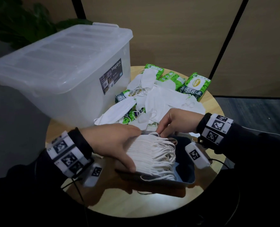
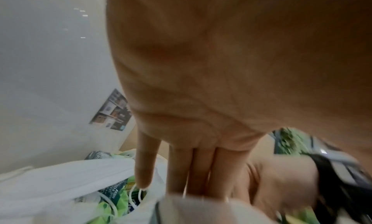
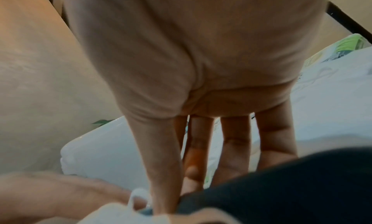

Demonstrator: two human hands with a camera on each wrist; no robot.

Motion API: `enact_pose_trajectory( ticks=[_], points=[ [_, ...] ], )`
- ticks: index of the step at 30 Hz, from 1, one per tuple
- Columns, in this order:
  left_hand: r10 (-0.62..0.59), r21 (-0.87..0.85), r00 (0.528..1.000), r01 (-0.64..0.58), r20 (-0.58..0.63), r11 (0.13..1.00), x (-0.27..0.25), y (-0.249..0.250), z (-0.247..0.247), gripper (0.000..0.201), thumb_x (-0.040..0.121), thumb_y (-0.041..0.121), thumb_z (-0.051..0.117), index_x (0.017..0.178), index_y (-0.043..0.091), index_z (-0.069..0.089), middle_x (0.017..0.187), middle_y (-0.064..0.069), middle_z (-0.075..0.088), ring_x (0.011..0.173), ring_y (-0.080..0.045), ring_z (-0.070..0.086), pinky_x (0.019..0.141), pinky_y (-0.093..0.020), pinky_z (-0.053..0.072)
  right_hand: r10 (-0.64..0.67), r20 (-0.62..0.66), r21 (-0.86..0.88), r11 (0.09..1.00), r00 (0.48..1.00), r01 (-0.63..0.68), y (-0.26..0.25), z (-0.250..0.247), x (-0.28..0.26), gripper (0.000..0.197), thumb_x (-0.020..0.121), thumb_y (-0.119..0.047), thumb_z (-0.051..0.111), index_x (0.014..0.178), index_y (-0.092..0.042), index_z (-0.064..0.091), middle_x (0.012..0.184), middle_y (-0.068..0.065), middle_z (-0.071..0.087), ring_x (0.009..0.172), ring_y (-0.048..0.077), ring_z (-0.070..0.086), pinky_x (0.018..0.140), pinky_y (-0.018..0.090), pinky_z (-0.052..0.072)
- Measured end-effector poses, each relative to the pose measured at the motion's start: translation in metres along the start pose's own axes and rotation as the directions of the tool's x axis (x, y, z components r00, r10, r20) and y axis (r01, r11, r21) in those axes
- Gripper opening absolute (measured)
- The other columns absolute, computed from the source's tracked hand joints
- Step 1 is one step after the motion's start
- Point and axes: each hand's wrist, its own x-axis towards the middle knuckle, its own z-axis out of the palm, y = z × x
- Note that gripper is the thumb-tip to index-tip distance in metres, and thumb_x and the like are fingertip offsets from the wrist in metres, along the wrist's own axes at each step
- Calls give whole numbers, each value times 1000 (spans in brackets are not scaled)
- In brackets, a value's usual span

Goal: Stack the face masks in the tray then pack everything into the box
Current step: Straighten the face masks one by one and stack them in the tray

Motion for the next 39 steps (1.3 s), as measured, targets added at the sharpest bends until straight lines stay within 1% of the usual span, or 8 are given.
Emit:
enact_pose_trajectory(
  ticks=[10, 19, 21, 23, 26, 31, 35, 39],
  points=[
    [-339, -259, 838, 245, -428, 934, 9, -71, -36, 20, 91, 31, 76, 111, 32, 76, 97, 17, 73, 92, 2, 66, 88, -25, 52, 133, -342, 494, 868, 930, 58, 1, -39, 16, 16, 92, -17, 75, 107, -16, 79, 98, -3, 75, 87, 17, 60, 65, 28, 46],
    [-463, 11, 885, 464, -40, 886, 46, -86, -4, 114, 69, 58, 88, 157, 21, 26, 159, -10, 34, 138, -31, 44, 112, -43, 42, 341, -622, 535, 843, 704, 64, 35, -58, 12, 44, 85, 0, 79, 127, -3, 66, 125, 10, 63, 105, 20, 57, 51, 14, 47],
    [-492, 10, 869, 493, -45, 870, 50, -91, 3, 124, 62, 60, 90, 158, 27, 19, 157, -11, 34, 134, -33, 49, 108, -46, 46, 377, -642, 502, 865, 668, -6, 49, -63, 13, 57, 80, -4, 84, 133, -5, 63, 135, 11, 60, 114, 25, 56, 77, 19, 52],
    [-507, 9, 856, 511, -101, 860, 50, -92, 1, 107, 68, 51, 87, 154, 36, 26, 149, -9, 44, 126, -32, 55, 103, -44, 49, 420, -608, 493, 865, 674, -94, 56, -64, 9, 66, 78, -4, 85, 138, -8, 58, 139, 14, 57, 112, 27, 55, 87, 34, 49],
    [-491, -6, 831, 507, -262, 862, 48, -92, -14, 60, 87, 22, 69, 142, 38, 49, 138, -3, 55, 123, -26, 55, 99, -38, 47, 452, -501, 496, 849, 738, -183, 64, -62, 8, 69, 78, 6, 82, 140, -7, 53, 130, 17, 55, 91, 28, 60, 62, 32, 49],
    [-432, -237, 768, 361, -474, 902, 39, -83, -36, 52, 85, 15, 75, 132, 34, 63, 127, 0, 61, 110, -18, 59, 91, -31, 46, 429, -631, 460, 878, 647, -132, 69, -63, 13, 63, 77, 7, 81, 131, -15, 57, 123, 12, 59, 95, 27, 59, 73, 39, 56],
    [-388, -397, 757, 185, -526, 899, 31, -71, -43, 38, 78, 29, 88, 112, 38, 72, 107, 12, 65, 90, 1, 58, 75, -21, 45, 384, -625, 432, 895, 680, -108, 67, -61, 14, 68, 77, -1, 86, 136, -14, 55, 125, 13, 59, 97, 26, 57, 56, 28, 44],
    [-460, -196, 790, 416, -406, 888, 37, -79, -30, 26, 79, 47, 84, 99, 32, 77, 98, 10, 65, 86, -9, 60, 80, -32, 49, 347, -587, 371, 918, 732, -138, 63, -55, 12, 65, 75, -7, 87, 132, -16, 58, 112, 13, 64, 91, 27, 62, 70, 36, 53]
  ],
)
